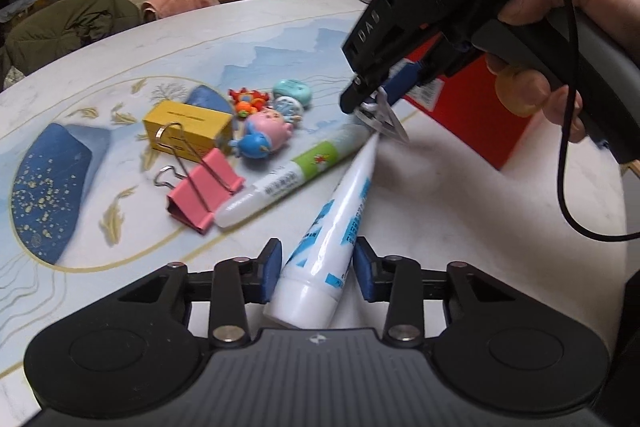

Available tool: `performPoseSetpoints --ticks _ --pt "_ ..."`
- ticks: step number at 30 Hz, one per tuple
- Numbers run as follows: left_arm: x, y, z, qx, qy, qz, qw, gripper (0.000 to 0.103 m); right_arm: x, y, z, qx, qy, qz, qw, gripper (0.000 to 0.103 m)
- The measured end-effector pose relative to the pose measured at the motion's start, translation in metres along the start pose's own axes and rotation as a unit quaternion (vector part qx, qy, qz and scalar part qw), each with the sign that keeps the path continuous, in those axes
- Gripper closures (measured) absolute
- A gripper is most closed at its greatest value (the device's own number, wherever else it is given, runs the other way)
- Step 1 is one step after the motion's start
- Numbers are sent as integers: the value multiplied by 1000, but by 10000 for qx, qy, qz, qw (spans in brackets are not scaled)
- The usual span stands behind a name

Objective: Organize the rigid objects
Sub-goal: 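Grasp the white ointment tube with the left gripper while the right grasps the white sunglasses, then carry the tube into the shoebox with the left tool while the right carries the sunglasses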

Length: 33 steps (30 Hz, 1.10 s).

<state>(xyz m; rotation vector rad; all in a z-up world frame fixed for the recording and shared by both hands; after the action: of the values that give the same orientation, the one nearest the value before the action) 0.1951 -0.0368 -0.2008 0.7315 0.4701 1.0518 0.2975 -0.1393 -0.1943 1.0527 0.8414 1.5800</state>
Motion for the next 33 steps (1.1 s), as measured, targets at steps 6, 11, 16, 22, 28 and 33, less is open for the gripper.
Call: performPoseSetpoints --ticks 6,11,16,22,28,33 --pt "-12 12 -2 -63 98 -92 9999 74 -3 21 0 -104 -35 226 9997 74" --pt "-12 21 1 -102 261 -47 9996 74 -3 39 0 -160 2 435 9989 74" --pt "-10 33 15 -159 520 -34 9985 74 0 64 2 -257 105 677 9973 74" --pt "-14 44 44 -254 749 -70 9968 74 -4 93 9 -364 274 902 9949 74" --pt "-26 46 77 -374 739 -102 9965 74 -27 110 16 -475 323 915 9942 74" --pt "-40 39 105 -437 667 -61 9968 74 -52 122 26 -656 360 864 9934 74"
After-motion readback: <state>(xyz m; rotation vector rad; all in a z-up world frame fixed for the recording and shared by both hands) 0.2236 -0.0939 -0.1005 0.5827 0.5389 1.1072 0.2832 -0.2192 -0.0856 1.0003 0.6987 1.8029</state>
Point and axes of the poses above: each gripper's, at about its wrist camera, not at the fingertips, and y roughly against the way its jaws point, x to its left, z to its top, the point moved 9 cm from there along -y, roughly the way its jaws point, and after that the axes turned 9 degrees about -y, right-handed, at the moved point
